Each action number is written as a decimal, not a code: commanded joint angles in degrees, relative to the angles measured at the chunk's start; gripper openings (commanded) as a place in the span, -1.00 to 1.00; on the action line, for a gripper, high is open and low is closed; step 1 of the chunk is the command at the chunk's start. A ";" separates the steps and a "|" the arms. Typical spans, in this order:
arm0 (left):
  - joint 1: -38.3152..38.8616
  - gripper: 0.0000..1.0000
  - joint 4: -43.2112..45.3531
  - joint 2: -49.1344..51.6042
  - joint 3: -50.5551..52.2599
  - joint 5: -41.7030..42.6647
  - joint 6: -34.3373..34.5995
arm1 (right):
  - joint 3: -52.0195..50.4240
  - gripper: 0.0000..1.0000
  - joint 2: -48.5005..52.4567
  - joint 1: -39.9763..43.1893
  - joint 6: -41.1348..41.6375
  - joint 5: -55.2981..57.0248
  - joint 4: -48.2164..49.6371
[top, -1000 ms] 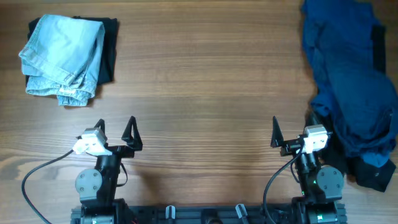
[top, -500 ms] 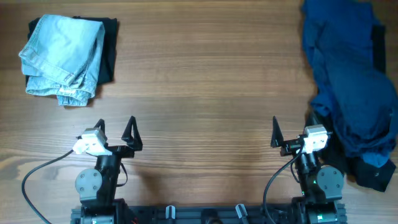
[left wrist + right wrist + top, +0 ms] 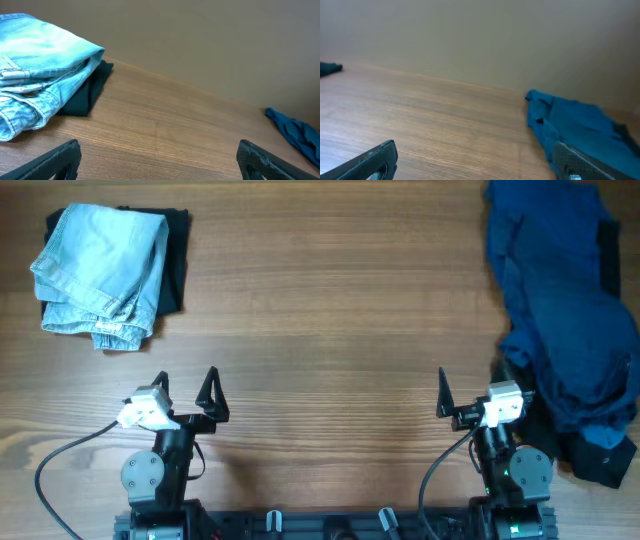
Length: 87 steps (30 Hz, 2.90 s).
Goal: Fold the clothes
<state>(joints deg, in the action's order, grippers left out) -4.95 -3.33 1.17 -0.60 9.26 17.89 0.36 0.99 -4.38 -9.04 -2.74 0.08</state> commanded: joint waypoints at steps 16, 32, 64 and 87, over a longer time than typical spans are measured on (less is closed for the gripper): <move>0.35 0.99 -0.22 0.13 0.24 -1.29 -0.92 | -0.07 0.99 -0.72 0.33 -5.73 -0.02 0.11; 0.35 1.00 -2.95 5.53 -9.49 7.65 2.05 | 6.03 0.99 1.25 0.35 15.43 -7.65 0.81; 2.62 1.00 -54.58 77.85 -86.47 11.98 -8.70 | 87.86 1.00 87.08 0.35 -1.36 -15.98 -47.98; 27.10 0.99 -43.95 91.86 -86.42 -3.02 -6.69 | 81.96 0.80 93.31 22.01 20.79 2.60 -56.28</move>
<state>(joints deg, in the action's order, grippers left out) 18.48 -48.97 92.79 -85.91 13.04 9.65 85.82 93.65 15.66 13.28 -4.67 -58.65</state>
